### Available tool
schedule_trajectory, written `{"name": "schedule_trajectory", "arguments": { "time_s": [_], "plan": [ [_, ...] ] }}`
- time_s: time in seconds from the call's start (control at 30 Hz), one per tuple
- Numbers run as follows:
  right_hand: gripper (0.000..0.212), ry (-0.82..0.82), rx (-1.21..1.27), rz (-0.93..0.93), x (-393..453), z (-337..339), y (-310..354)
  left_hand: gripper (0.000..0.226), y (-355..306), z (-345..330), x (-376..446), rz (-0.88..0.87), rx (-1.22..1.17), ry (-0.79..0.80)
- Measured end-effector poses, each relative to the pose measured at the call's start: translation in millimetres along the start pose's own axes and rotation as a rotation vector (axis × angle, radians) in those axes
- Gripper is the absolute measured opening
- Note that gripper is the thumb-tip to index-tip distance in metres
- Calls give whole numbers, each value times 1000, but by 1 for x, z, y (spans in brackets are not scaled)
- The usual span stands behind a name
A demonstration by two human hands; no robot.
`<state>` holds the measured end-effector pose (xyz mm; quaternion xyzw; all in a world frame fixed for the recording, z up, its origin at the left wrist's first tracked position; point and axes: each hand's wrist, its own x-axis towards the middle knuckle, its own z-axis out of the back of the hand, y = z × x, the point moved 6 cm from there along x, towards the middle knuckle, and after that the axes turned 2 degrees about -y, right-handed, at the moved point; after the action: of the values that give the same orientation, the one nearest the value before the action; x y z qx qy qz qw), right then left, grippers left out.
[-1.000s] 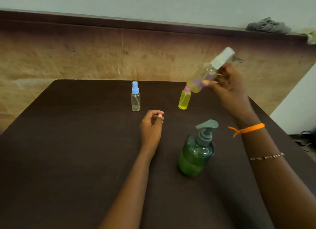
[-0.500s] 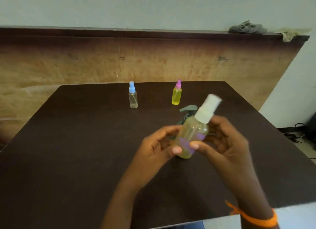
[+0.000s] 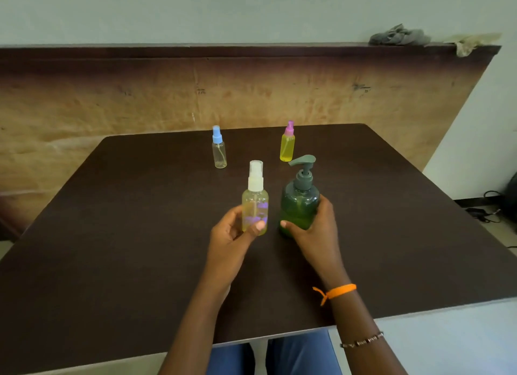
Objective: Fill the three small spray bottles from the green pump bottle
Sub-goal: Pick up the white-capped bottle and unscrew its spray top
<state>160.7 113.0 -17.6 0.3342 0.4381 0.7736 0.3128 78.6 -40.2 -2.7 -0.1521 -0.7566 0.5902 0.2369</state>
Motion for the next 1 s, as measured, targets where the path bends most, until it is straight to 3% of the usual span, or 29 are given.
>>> {"name": "schedule_trajectory", "arguments": {
  "time_s": [0.37,0.57,0.63,0.73,0.8,0.9,1.0],
  "plan": [
    [71,-82,-12,-85,29,30,-14,28,28,-12,35,39,98,32],
    [90,-99,-10,-100,24,40,-24,33,40,-10,38,55,175,53],
    [91,-223,-101,-39,8,50,-10,34,42,-9,38,36,210,46],
    [60,-385,-145,230,-21,57,31,35,44,-8,37,10,259,52],
    [43,-273,-31,271,-22,43,46,35,45,-8,37,-9,278,52],
    [39,-72,140,162,-5,14,52,37,39,-6,35,-89,319,11],
    [28,-38,274,48,8,-6,54,40,28,-6,29,-216,435,-36]
  ]
}}
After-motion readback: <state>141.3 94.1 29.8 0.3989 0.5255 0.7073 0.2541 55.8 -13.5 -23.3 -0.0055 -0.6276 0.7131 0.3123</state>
